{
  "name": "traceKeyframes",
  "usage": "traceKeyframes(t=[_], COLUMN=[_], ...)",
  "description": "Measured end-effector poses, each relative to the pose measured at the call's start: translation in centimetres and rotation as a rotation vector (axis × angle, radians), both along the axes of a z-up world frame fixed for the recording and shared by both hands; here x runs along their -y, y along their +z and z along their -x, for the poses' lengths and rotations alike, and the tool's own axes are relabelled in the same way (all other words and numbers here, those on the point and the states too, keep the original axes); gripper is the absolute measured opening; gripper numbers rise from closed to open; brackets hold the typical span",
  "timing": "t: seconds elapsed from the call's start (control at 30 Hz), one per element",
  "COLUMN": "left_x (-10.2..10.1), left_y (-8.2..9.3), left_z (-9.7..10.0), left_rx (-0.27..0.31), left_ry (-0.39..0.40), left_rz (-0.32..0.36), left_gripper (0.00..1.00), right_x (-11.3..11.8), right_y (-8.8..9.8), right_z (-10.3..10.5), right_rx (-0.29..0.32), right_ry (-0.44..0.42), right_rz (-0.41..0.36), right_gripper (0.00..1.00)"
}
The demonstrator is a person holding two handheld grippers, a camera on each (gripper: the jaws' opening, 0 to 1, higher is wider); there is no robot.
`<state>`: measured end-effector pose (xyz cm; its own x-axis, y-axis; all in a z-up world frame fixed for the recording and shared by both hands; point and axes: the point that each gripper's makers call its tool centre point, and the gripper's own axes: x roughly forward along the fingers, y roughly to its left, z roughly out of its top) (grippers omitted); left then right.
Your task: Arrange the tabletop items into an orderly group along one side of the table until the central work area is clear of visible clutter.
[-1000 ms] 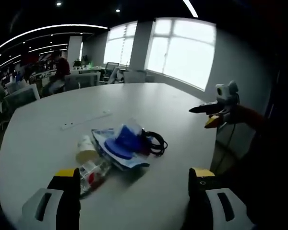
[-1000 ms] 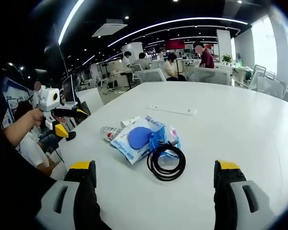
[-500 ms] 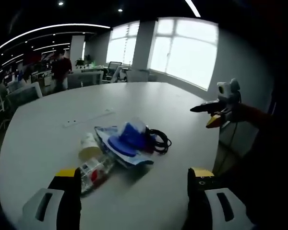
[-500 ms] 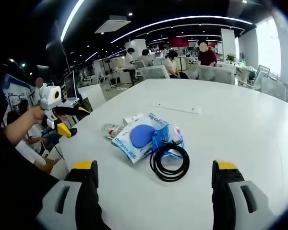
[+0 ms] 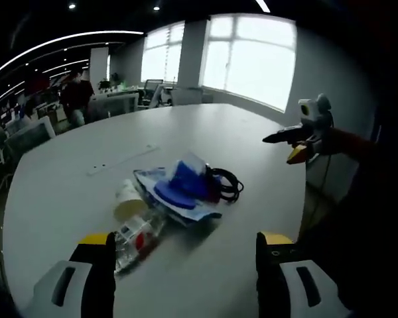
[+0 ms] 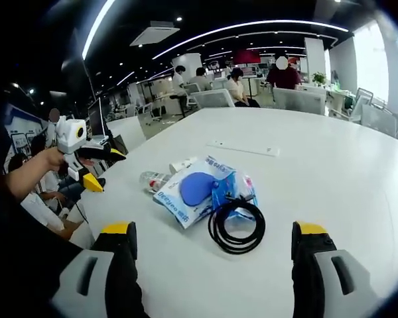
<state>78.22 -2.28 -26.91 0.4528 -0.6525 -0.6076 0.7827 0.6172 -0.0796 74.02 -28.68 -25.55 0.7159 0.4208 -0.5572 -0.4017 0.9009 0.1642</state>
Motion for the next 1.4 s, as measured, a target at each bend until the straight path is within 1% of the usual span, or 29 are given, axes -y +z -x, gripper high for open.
traceKeyframes(t=[0.07,0.2,0.4,0.53,0.6,0.7,0.8,0.87,0.9,0.93,1.07,1.13,1.4], left_x=[0.0,0.4,1.1,1.3,1.2,1.5,1.3,1.3,1.4,1.4,1.6,1.9,2.4], left_y=[-0.3,-0.6,-1.1,-1.8,-2.0,-2.3,-3.1,-3.2,-3.6,-3.7,-4.1,-4.5,-6.5], left_z=[-0.2,-0.5,-1.1,-2.0,-2.5,-3.1,-4.0,-4.1,-4.4,-4.6,-5.2,-5.5,-6.7], left_rx=[0.002,-0.009,0.002,0.017,0.018,0.019,0.008,0.007,-0.005,-0.002,-0.010,-0.024,-0.060], left_ry=[-0.027,-0.068,-0.119,-0.179,-0.186,-0.227,-0.256,-0.260,-0.279,-0.287,-0.311,-0.338,-0.414], left_rz=[-0.026,-0.052,-0.100,-0.156,-0.160,-0.180,-0.217,-0.220,-0.239,-0.246,-0.265,-0.289,-0.370], left_gripper=[0.83,0.76,0.74,0.70,0.69,0.66,0.64,0.64,0.64,0.64,0.57,0.55,0.54], right_x=[0.0,0.0,-0.1,-0.2,-0.2,-0.2,-0.3,-0.3,-0.3,-0.3,-0.2,0.0,0.5], right_y=[-0.1,-0.3,-0.5,-0.4,-0.5,-0.6,-0.7,-0.7,-0.8,-0.8,-0.8,-0.8,-1.2], right_z=[0.0,0.1,0.2,0.3,0.4,0.4,0.4,0.4,0.3,0.3,0.2,0.1,0.4], right_rx=[-0.002,-0.006,-0.008,-0.011,-0.011,-0.017,-0.019,-0.019,-0.020,-0.020,-0.018,-0.016,-0.023], right_ry=[-0.005,-0.015,-0.026,-0.029,-0.029,-0.030,-0.031,-0.031,-0.034,-0.035,-0.043,-0.049,-0.062], right_rz=[-0.002,-0.008,-0.010,-0.012,-0.011,-0.009,-0.010,-0.010,-0.011,-0.013,-0.016,-0.020,-0.024], right_gripper=[0.93,0.93,0.92,0.92,0.91,0.91,0.91,0.91,0.91,0.91,0.91,0.90,0.90])
